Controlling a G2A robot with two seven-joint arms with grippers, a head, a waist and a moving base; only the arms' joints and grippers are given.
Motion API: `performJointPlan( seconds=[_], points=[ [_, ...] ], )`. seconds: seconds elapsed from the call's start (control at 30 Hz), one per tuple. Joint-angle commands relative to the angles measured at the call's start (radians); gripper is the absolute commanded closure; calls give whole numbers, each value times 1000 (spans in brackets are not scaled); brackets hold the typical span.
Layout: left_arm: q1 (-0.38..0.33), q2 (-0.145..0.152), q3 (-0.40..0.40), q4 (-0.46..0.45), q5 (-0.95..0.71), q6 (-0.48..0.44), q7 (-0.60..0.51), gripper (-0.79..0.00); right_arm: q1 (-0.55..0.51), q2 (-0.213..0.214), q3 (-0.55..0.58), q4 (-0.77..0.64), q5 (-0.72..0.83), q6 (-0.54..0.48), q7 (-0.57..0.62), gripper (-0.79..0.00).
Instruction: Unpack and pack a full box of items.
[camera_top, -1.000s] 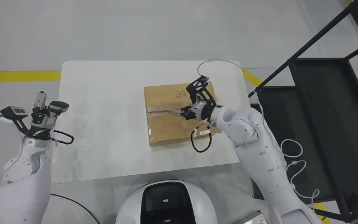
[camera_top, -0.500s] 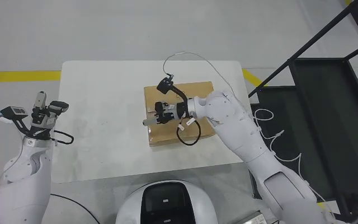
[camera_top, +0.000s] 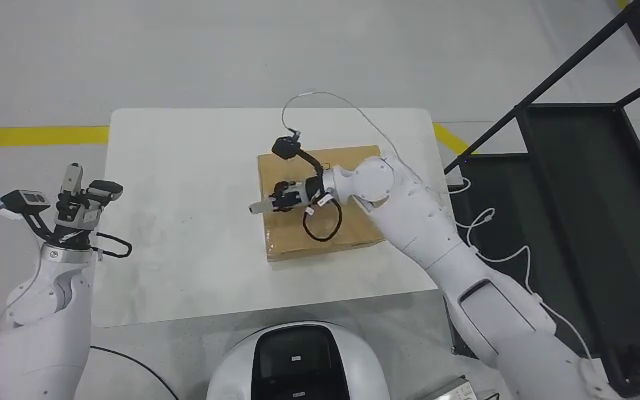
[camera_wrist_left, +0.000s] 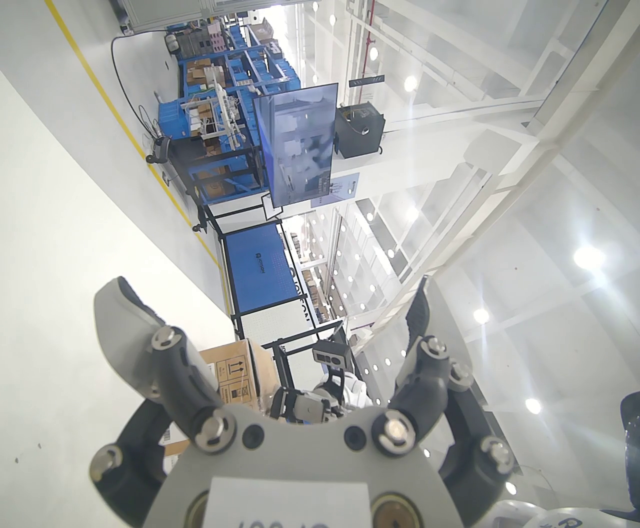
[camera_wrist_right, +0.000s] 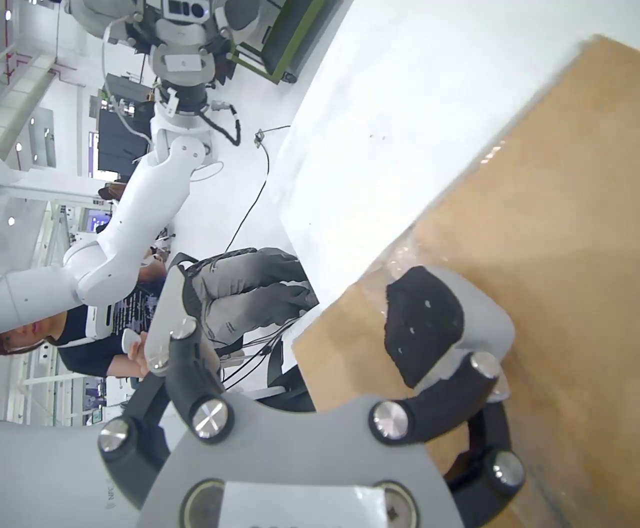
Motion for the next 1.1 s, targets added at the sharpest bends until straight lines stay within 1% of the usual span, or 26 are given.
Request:
performJointPlan(
  seconds=[0.0,0.17,0.33,0.53,0.63,0.8,1.07],
  points=[
    [0,0,0,0,0,0,0,-785,-12,6,15,-1,0,2,-8,-785],
    [0,0,0,0,0,0,0,-785,-58,33,75,-31,-7,16,-4,-785],
    [0,0,0,0,0,0,0,-785,-129,69,162,-117,-14,37,8,-785],
    [0,0,0,0,0,0,0,-785,-218,109,272,-214,-26,86,28,-785],
    [0,0,0,0,0,0,0,-785,-253,124,324,-227,-8,113,39,-785],
    [0,0,0,0,0,0,0,-785,-308,146,391,-256,-31,162,10,-785],
    [0,0,0,0,0,0,0,-785,-390,177,518,-273,26,173,-13,-785]
  ],
)
